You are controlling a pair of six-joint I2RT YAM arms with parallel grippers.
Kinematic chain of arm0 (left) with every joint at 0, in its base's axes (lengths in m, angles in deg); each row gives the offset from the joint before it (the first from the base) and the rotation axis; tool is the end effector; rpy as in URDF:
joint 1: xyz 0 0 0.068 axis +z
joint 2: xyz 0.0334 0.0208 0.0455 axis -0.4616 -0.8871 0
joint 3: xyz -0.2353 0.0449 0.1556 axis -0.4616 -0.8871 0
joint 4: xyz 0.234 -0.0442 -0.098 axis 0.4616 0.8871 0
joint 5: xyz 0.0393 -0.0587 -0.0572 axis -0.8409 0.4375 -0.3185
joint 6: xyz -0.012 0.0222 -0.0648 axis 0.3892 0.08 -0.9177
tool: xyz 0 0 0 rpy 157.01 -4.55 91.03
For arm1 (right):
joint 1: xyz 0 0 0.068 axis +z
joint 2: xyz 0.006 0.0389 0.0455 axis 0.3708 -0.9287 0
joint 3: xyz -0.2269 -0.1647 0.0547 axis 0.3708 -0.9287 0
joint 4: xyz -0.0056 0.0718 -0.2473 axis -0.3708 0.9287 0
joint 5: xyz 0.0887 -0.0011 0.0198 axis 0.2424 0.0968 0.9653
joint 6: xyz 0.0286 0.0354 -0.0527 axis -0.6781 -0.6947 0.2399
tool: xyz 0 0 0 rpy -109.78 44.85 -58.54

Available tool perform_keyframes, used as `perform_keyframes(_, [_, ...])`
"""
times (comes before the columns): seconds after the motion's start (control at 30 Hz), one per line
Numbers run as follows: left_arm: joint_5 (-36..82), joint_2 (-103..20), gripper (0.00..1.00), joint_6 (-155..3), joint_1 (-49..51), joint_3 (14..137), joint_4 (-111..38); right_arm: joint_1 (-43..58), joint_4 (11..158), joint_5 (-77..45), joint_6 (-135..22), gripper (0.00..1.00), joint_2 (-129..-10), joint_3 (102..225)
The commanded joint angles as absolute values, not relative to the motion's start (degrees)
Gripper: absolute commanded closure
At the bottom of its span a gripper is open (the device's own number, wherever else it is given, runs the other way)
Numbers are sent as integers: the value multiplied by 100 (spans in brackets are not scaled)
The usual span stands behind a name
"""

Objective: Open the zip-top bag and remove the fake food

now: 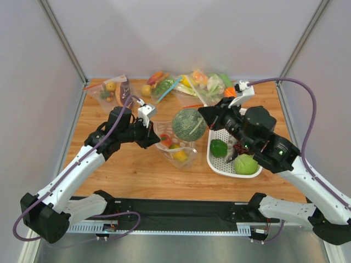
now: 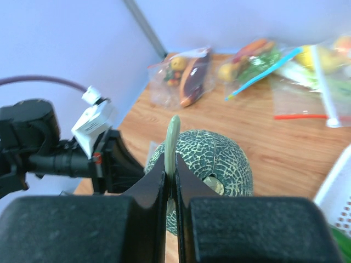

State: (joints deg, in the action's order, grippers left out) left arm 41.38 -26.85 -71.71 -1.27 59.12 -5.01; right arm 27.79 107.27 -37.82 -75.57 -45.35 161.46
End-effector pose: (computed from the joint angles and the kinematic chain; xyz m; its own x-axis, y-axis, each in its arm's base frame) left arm 0.1925 -0.1349 0.3250 -0.5797 0.1956 -0.7910 0.6923 0.6302 -0.3515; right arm 0.1462 0.1493 0.4593 -0.3160 0.2851 -0.9049 -0.4838 0.7720 0.4122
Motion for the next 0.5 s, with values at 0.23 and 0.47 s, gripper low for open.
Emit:
perform_keyframes(0.23, [4105,-2703,100,-7042,-116,6112,-438,1191,11283,-3769,-7418,100,-3811,15552])
perform_keyframes(0.47, [4088,-2712,100,-7024,-125,6120,-430,75,11169,-3103,-7435,100,-3995,15104])
